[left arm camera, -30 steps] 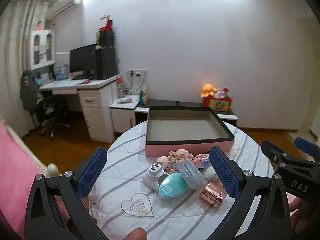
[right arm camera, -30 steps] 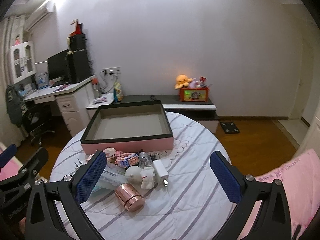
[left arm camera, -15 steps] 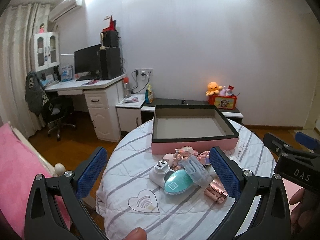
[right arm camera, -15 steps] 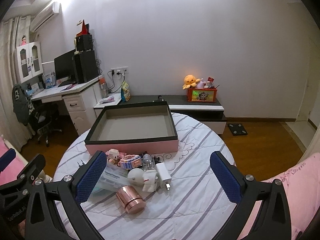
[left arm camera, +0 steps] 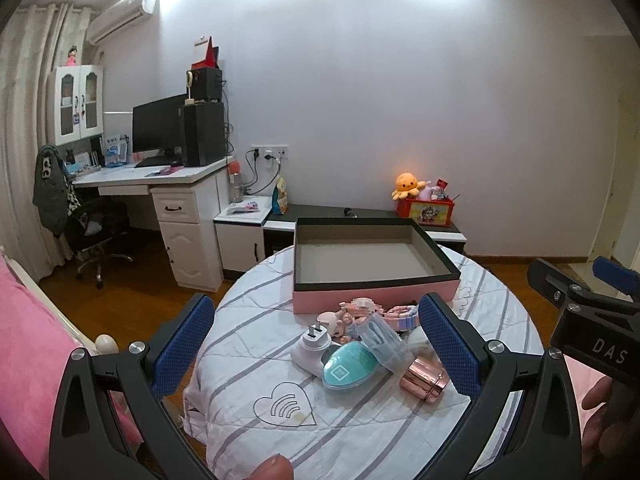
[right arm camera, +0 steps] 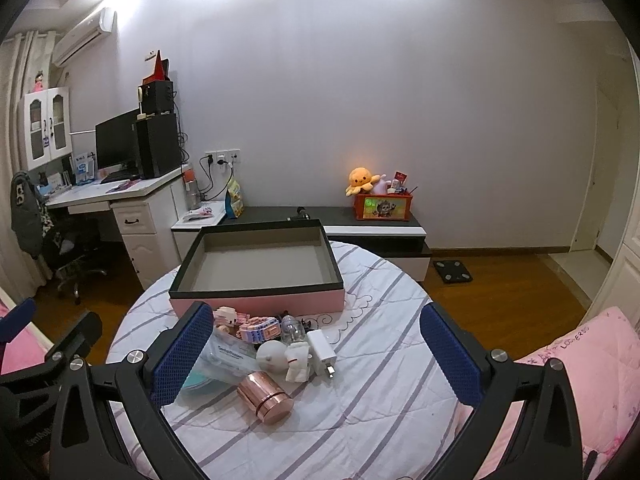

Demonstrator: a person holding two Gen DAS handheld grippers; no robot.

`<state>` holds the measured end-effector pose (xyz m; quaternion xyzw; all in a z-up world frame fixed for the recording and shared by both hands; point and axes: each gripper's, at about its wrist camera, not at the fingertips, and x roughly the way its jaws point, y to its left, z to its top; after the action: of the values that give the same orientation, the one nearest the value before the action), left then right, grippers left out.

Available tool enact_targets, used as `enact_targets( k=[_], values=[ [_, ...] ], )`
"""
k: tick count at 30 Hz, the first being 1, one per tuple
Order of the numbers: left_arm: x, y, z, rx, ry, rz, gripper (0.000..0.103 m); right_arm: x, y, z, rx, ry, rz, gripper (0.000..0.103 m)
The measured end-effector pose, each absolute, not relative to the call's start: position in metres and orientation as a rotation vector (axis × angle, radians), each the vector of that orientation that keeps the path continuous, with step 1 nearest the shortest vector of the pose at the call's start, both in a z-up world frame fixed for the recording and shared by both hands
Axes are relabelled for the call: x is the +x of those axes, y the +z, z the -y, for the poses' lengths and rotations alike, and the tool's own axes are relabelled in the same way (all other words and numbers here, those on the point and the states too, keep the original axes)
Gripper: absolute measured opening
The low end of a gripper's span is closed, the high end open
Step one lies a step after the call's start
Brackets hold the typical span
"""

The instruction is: Organize rigid objects

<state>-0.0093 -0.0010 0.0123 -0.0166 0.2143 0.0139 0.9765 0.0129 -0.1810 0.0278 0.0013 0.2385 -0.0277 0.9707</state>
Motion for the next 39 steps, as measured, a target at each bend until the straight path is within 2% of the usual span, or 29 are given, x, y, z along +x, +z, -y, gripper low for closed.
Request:
enact_targets(
  k=[23,39],
  values=[
    [0.002,0.009,0.002,-0.032,0.040,-0.440,0.103,0.033,0.021,0.185,0.016,-0.052,-0.503,0.103],
    [0.021,-0.012,-0.012,-0.040,0.063,-0.498,0.103,0.054,0.005,0.192,0.024,-0.060,-0.558,0.103]
  ],
)
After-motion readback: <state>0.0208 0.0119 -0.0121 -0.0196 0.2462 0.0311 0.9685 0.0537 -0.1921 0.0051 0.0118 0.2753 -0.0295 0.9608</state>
